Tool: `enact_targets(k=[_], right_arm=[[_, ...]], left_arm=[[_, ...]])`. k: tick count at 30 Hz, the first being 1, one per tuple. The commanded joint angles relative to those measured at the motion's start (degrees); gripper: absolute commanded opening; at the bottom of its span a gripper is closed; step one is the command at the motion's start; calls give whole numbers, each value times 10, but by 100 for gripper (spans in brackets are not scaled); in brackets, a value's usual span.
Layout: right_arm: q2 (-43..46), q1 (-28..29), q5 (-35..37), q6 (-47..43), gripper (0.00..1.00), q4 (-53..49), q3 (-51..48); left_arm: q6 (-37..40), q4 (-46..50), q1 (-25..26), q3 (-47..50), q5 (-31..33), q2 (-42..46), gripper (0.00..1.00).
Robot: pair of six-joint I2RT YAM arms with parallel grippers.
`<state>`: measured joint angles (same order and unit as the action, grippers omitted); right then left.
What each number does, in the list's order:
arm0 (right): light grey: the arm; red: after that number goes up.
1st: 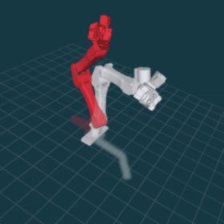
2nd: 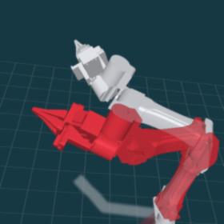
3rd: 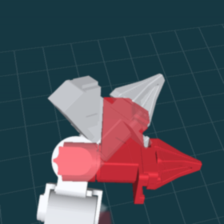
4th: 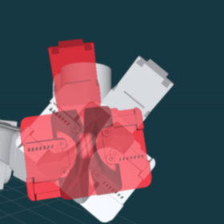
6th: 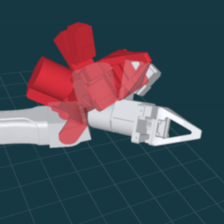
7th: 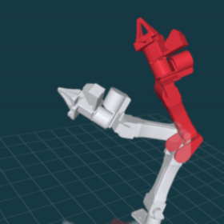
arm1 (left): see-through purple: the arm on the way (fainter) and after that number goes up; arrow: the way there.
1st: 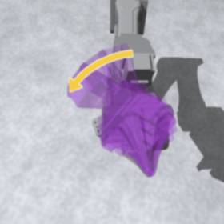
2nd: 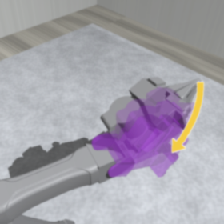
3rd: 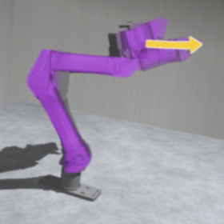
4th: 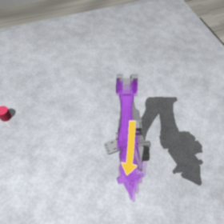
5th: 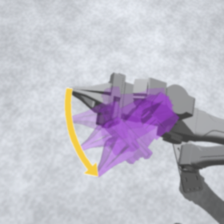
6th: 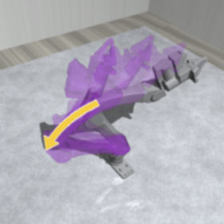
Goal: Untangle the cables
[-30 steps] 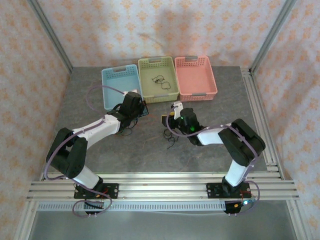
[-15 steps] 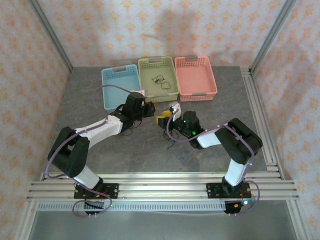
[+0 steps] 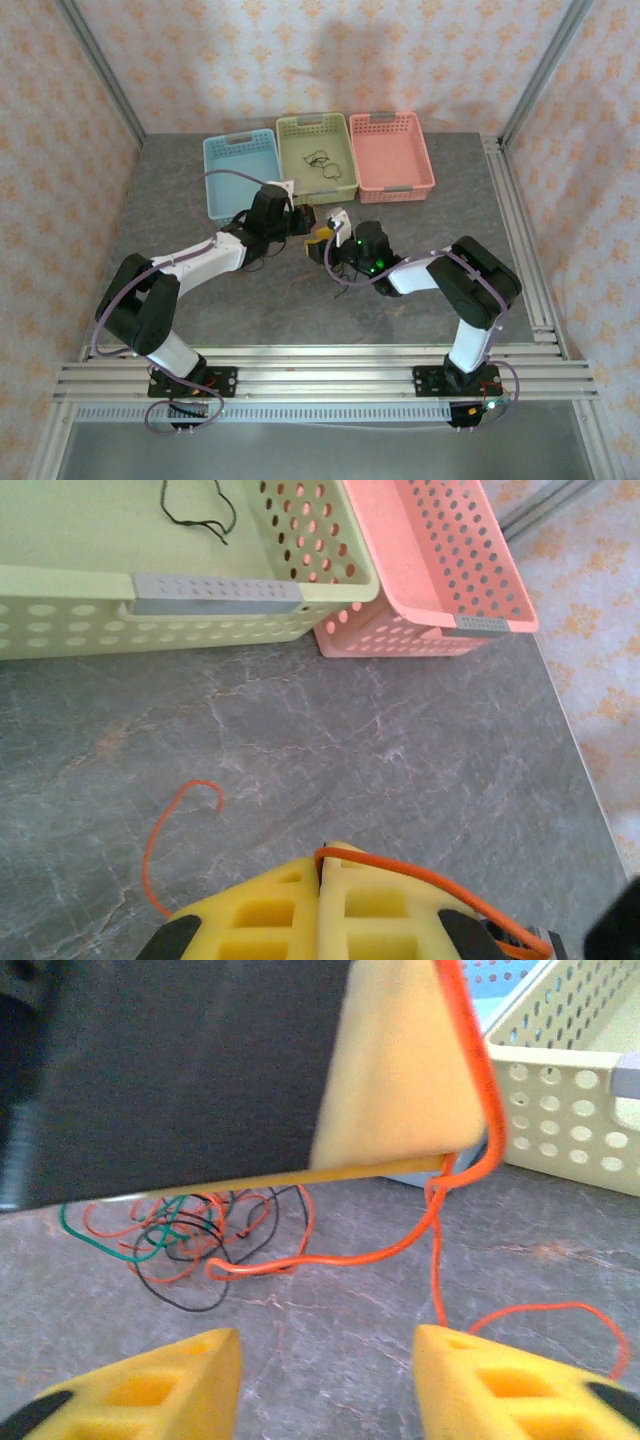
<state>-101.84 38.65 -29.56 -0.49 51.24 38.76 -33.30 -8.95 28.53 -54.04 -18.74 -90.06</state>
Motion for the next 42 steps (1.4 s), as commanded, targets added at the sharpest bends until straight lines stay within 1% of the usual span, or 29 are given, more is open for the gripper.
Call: enact_targets(k=[1,3,4,11,12,14,16,17,19,21,24,26,30,33,37,40,42], right_arm=[[5,2,48,-14,31,-45,21],[18,2,96,-25,8,-74,21],[23,2,120,-31,0,-73,16],[56,0,220,-42,0,24,-42],[59,-2,230,-40,0,37,-49],[65,-8,259,-34,0,65,-66],[73,-16,295,-21,0,91,-83],[77,-23,313,-10,0,109,-94],[81,-40,354,25,0,145,-116],[81,-63,386,74,0,183,-141],[72,-98,421,139,0,241,-174],[61,-111,442,168,0,286,-192],[66,-122,485,194,0,293,-207],[63,-124,478,192,0,292,-205],[46,-124,430,206,0,293,-191],[52,-121,401,178,0,289,-185],[56,-119,396,173,5,272,-180]], left_arm=[[16,-23,6,0,-14,7,0],[16,-20,6,1,-7,9,0],[17,-19,5,2,-1,12,0],[20,-10,5,5,22,19,0],[20,-8,5,5,22,19,5],[20,-2,5,3,29,19,30],[21,5,5,2,41,19,60],[21,9,5,3,45,20,71],[21,15,5,1,55,21,79],[21,23,5,-2,64,19,81],[22,34,5,-7,75,16,82],[21,57,5,-13,102,14,82],[17,104,2,-35,146,0,82],[17,134,2,-54,154,-17,82],[17,144,1,-64,150,-28,79],[17,161,1,-76,157,-42,78],[16,198,2,-102,169,-66,78]])
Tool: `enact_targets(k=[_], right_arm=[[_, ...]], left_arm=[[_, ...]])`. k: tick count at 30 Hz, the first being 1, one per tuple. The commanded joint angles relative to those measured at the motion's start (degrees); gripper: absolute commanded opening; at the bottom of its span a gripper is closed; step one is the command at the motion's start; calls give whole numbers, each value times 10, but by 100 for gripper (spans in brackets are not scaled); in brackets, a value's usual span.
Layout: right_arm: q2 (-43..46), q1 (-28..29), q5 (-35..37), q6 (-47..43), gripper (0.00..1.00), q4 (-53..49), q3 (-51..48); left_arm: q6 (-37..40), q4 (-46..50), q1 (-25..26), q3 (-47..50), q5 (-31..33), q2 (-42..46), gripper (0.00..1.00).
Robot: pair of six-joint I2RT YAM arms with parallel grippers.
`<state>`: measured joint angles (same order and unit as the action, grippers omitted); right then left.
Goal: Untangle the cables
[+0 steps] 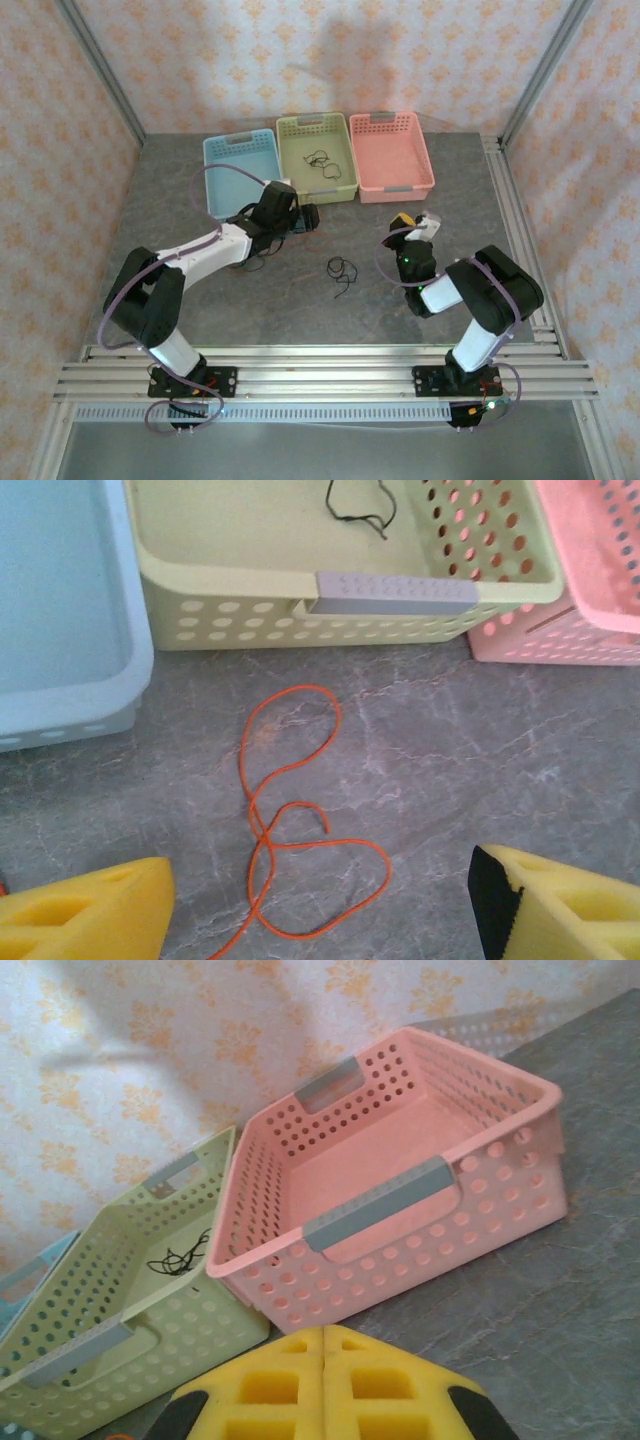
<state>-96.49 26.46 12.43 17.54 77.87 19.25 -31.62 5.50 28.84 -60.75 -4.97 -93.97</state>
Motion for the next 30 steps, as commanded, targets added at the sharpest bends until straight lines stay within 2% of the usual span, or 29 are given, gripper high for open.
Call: enact_targets(k=[1,9,16,26,30], right_arm=[[4,3,-24,-5,7,0,17],[-1,3,-33,-3,10,0,20],[-4,3,-35,1,11,1,21],[-10,2,-42,6,12,6,24],[-11,2,-44,6,12,7,24]], left_arm=[[-1,75,-1,-52,32,-43,79],[7,166,-1,-137,17,-130,80],[24,223,1,-196,-16,-201,73],[32,227,6,-206,-32,-211,40],[32,205,7,-189,-32,-192,20]])
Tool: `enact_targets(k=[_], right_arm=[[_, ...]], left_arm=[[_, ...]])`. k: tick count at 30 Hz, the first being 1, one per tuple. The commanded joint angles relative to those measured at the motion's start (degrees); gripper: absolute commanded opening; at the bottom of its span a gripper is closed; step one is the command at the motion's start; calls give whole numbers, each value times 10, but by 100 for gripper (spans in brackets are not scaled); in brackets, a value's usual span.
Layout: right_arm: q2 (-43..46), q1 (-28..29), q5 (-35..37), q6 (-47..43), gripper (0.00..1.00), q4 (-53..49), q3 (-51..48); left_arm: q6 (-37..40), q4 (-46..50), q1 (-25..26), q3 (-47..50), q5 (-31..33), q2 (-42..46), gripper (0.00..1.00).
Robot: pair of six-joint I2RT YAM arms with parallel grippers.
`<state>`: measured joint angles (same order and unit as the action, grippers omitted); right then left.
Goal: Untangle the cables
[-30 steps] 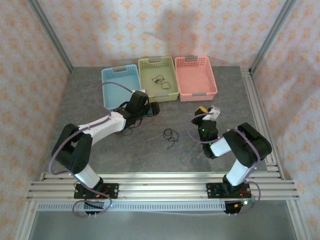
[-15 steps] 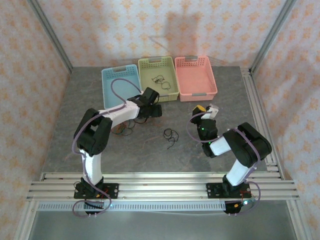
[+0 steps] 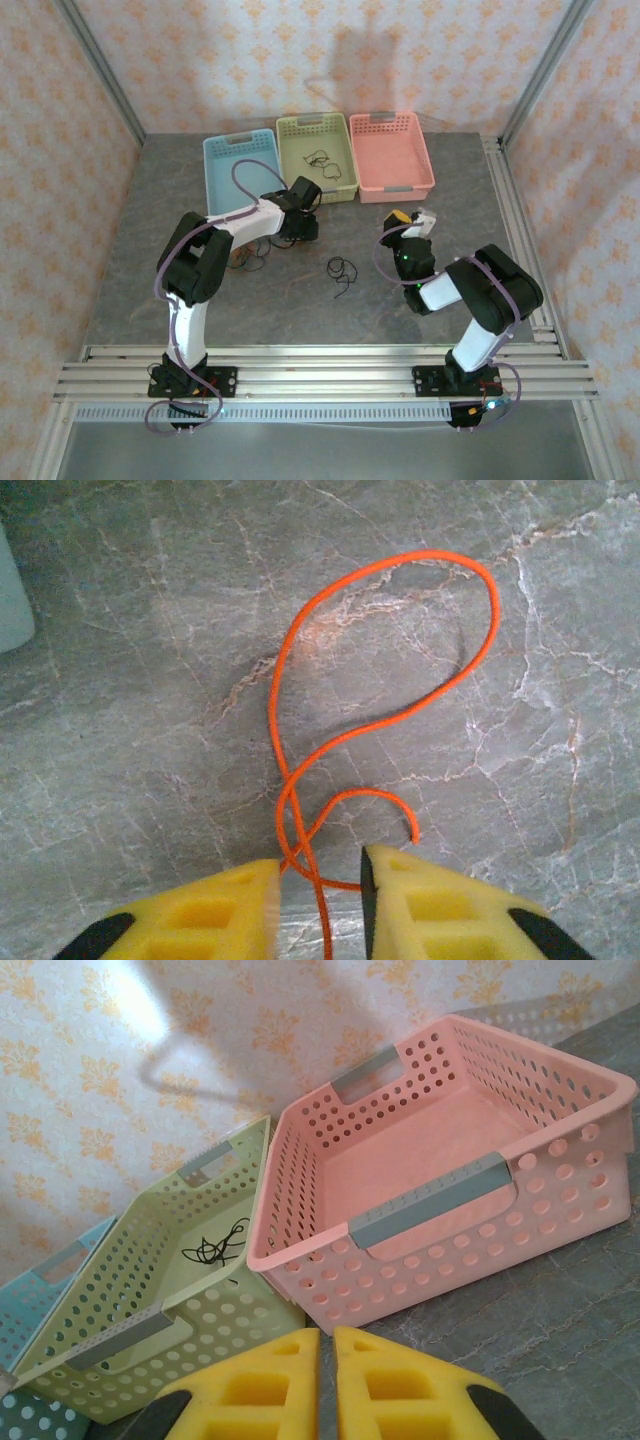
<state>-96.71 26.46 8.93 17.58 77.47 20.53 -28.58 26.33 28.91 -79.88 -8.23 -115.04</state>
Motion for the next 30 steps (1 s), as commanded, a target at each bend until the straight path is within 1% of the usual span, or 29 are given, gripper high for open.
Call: enact_targets(k=[1,2,3,9,10,14,17,24,30], right_arm=[[-10,2,-11,5,12,11,12],[-10,2,-12,7,12,11,12],[-10,2,-13,7,12,12,12],[-11,2,-26,7,13,11,15],[-11,2,-28,6,13,11,15],[-13,2,-33,6,13,9,17],[-11,2,-44,4,13,6,20],[-11,7,-83,-5,17,-8,33],[-6,15,-95,-24,18,-30,45]], left_arm=[[3,-9,7,7,0,25,12],[3,-13,8,11,0,29,5],[4,-16,8,13,2,33,0],[5,-46,11,38,-1,53,0],[6,-58,11,45,-6,75,0],[9,-106,13,75,-35,103,0],[16,-135,20,94,-43,124,0],[24,-167,31,124,-22,161,0],[24,-211,32,154,-43,186,0]])
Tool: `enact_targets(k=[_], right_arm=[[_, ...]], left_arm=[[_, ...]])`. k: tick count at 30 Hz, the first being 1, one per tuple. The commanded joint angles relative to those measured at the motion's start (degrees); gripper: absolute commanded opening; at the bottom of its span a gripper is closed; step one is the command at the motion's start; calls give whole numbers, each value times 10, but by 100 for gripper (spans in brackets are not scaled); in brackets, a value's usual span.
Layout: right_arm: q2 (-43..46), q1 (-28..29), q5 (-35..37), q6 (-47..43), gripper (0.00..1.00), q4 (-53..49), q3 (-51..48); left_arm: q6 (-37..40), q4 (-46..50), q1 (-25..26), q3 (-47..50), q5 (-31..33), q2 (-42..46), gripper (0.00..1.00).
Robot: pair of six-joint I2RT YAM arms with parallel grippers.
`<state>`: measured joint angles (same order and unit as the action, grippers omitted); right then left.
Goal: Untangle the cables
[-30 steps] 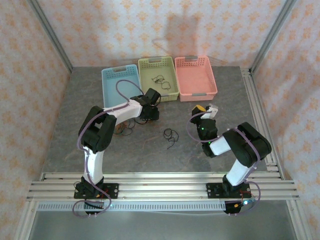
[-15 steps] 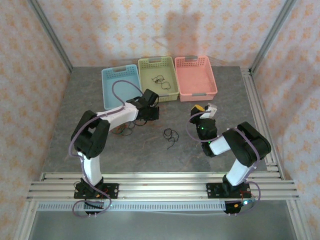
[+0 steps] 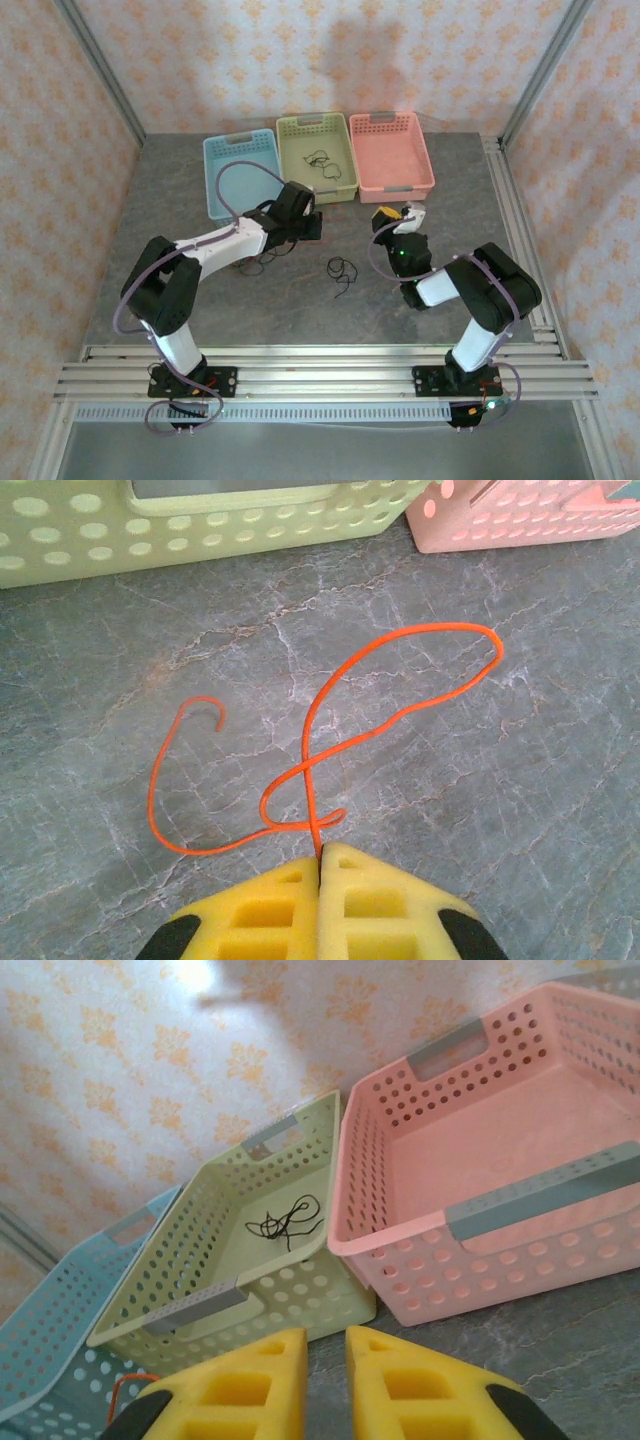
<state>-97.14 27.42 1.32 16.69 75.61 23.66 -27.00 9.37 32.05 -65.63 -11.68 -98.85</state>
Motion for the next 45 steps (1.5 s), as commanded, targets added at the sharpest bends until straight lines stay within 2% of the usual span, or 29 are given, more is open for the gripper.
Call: enact_targets(k=[1,21,45], right_arm=[[-2,8,-21,-18,19,-13,15],[6,29,-24,-57,22,-51,31],[6,33,-27,-61,23,-60,35]], left_arm=[[7,-48,-1,15,-12,28,0],[7,-60,-1,28,-1,42,0],[8,-59,1,27,-2,39,0]])
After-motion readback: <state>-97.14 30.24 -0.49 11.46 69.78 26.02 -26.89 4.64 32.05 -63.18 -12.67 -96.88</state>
